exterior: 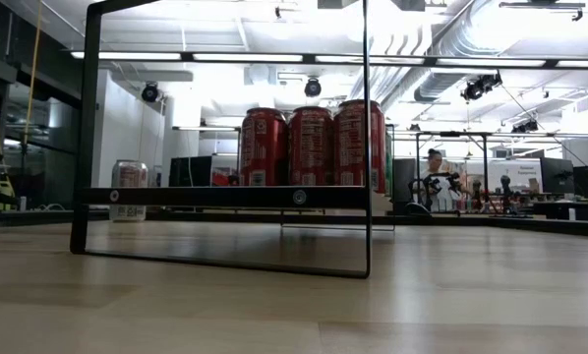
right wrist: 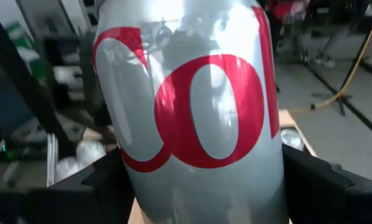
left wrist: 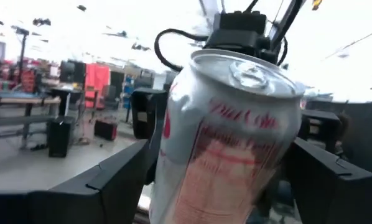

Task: Place canned beverage on shelf
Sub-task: Put the bottom left red and silver soda can on the shelf

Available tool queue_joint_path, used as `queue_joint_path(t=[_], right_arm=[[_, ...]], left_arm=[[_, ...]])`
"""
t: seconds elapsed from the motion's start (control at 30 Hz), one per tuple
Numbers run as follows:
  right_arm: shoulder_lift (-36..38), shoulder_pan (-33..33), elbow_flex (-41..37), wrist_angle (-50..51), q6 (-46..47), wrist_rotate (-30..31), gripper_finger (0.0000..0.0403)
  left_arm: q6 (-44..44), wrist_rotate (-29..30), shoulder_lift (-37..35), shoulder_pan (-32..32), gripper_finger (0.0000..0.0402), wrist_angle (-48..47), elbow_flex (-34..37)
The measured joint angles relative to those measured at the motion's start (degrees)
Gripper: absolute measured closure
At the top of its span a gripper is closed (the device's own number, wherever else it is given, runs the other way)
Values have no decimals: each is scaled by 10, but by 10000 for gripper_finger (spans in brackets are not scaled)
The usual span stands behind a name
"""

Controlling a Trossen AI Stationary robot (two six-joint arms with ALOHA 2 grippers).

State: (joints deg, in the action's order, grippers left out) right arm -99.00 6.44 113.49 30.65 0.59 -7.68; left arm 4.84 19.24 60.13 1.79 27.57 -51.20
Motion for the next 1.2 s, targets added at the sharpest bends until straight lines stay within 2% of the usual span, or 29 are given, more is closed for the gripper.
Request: queue_joint_path(t=[0.1, 0.3, 0.5, 0.6, 0.7, 0.8, 0.87, 1.0, 1.13, 1.2], right_arm=[[-6, -2, 0, -39, 5, 1, 101], [-31, -8, 0, -31, 15, -10, 101], [-40, -12, 0, -37, 9, -29, 101], [-36, -12, 0, -33, 8, -28, 101], [-32, -12, 0, -30, 7, -30, 101], [-31, -12, 1, -25, 9, -30, 99], [-31, -9, 13, 2, 8, -28, 74], [-30, 4, 59, 99, 2, -8, 20], [-25, 11, 102, 221, -14, 23, 14], [-26, 10, 104, 277, -22, 50, 18]], left_arm=[[2, -19, 0, -9, 108, 2, 0], [-13, -33, 14, -12, 108, 31, -4], [-21, -53, 25, -12, 109, 20, -24], [-25, -47, 25, -12, 127, 24, -29], [-37, -38, 25, -12, 161, 24, -30], [-37, -37, 25, -15, 164, 23, -30], [-41, -34, 25, -17, 164, 16, -30], [-67, 40, -3, -20, 164, -43, -29], [-73, 185, -47, -23, 164, -115, -29], [-33, 243, -60, -23, 164, -150, -29]])
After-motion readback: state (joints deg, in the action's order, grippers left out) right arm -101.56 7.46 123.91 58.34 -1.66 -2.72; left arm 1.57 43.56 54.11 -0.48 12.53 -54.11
